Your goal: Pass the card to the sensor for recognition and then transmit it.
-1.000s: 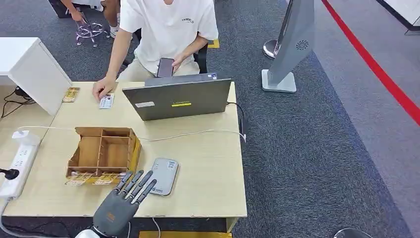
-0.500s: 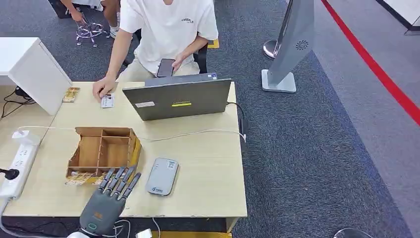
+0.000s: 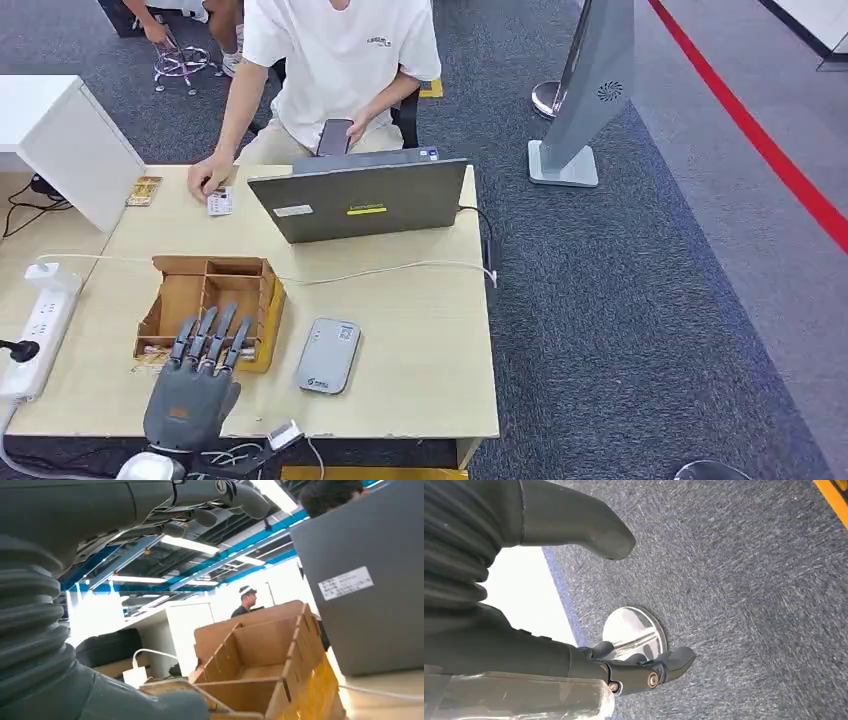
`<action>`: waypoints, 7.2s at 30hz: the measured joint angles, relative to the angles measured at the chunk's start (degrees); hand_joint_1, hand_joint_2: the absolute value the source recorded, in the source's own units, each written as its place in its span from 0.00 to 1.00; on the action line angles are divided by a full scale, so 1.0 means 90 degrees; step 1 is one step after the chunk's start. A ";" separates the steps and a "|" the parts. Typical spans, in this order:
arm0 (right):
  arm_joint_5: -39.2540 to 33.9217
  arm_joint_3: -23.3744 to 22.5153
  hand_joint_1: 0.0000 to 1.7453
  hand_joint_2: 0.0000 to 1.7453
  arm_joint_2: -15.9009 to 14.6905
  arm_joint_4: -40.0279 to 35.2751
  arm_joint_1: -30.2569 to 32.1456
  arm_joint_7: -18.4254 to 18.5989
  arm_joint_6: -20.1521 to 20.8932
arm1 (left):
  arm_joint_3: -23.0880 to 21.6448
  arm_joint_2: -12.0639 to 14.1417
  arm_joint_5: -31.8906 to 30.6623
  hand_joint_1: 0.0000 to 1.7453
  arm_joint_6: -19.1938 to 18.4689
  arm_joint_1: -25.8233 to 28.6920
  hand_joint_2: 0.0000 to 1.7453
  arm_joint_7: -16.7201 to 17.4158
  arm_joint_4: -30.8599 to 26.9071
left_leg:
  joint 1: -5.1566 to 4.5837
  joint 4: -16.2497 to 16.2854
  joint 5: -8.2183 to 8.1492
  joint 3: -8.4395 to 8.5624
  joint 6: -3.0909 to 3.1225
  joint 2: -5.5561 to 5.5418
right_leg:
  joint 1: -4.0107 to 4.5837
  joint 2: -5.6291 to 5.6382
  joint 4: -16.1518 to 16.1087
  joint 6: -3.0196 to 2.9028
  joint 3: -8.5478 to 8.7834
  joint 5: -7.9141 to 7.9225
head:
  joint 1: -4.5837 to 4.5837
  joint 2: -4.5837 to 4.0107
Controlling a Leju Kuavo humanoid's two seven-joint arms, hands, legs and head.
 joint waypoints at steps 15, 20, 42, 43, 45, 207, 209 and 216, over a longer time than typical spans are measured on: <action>0.0036 0.0010 0.00 1.00 0.0002 0.0002 -0.0063 0.0000 0.0087 | 0.0518 -0.0433 0.0100 0.00 0.0039 -0.0309 1.00 -0.0258 0.0440 | 0.0000 0.0000 0.0000 -0.0001 0.0000 0.0000 | 0.0000 0.0000 0.0000 0.0000 0.0000 0.0000 | 0.0002 0.0000; 0.0075 0.0017 0.00 1.00 0.0002 0.0015 -0.0083 -0.0010 0.0107 | 0.0654 -0.0506 0.0160 0.00 0.0002 -0.0409 1.00 -0.0314 0.0695 | 0.0000 0.0000 0.0000 0.0000 0.0000 0.0000 | 0.0000 0.0000 0.0000 0.0000 0.0000 0.0000 | 0.0000 0.0000; 0.0097 0.0063 0.00 1.00 0.0002 0.0034 -0.0099 -0.0022 0.0114 | 0.0819 -0.0642 0.0262 0.00 -0.0080 -0.0501 1.00 -0.0452 0.0974 | 0.0001 0.0000 0.0000 0.0000 0.0000 0.0000 | 0.0000 0.0000 0.0000 0.0000 0.0000 0.0000 | 0.0000 0.0000; 0.0097 0.0066 0.00 1.00 0.0002 0.0034 -0.0099 -0.0022 0.0114 | 0.0819 -0.0642 0.0265 0.00 -0.0085 -0.0501 1.00 -0.0452 0.0984 | 0.0001 0.0000 0.0000 0.0000 0.0000 0.0000 | 0.0000 0.0000 0.0000 0.0000 0.0000 0.0000 | 0.0000 0.0000; 0.0097 0.0073 0.00 1.00 0.0002 0.0036 -0.0102 -0.0022 0.0114 | 0.0819 -0.0644 0.0272 0.00 -0.0109 -0.0504 1.00 -0.0454 0.1003 | 0.0001 0.0000 0.0000 0.0000 0.0000 0.0000 | 0.0001 0.0000 0.0000 0.0000 0.0000 0.0000 | 0.0000 0.0000; 0.1300 0.0265 0.00 1.00 0.0736 0.1905 -0.1811 -0.1324 0.0938 | 0.1469 -0.0466 0.0827 0.00 0.1095 -0.5968 1.00 -0.1279 0.5755 | 0.0004 -0.0010 0.0142 -0.0116 -0.0041 -0.0001 | 0.0003 0.0009 0.0006 -0.0025 -0.0122 0.0130 | -0.0007 0.0000; 0.1243 0.0260 0.00 1.00 0.0685 0.1760 -0.1625 -0.1258 0.0918 | 0.1610 -0.0377 0.0984 0.00 0.1064 -0.5601 1.00 -0.1391 0.5351 | 0.0005 -0.0011 0.0141 -0.0124 -0.0042 0.0002 | 0.0004 0.0013 0.0006 -0.0026 -0.0135 0.0129 | -0.0010 0.0000; 0.1231 0.0255 0.00 1.00 0.0678 0.1739 -0.1603 -0.1246 0.0916 | 0.1627 -0.0365 0.0996 0.00 0.1061 -0.5559 1.00 -0.1399 0.5308 | 0.0005 -0.0011 0.0141 -0.0126 -0.0042 0.0002 | 0.0004 0.0013 0.0006 -0.0026 -0.0138 0.0129 | -0.0010 0.0000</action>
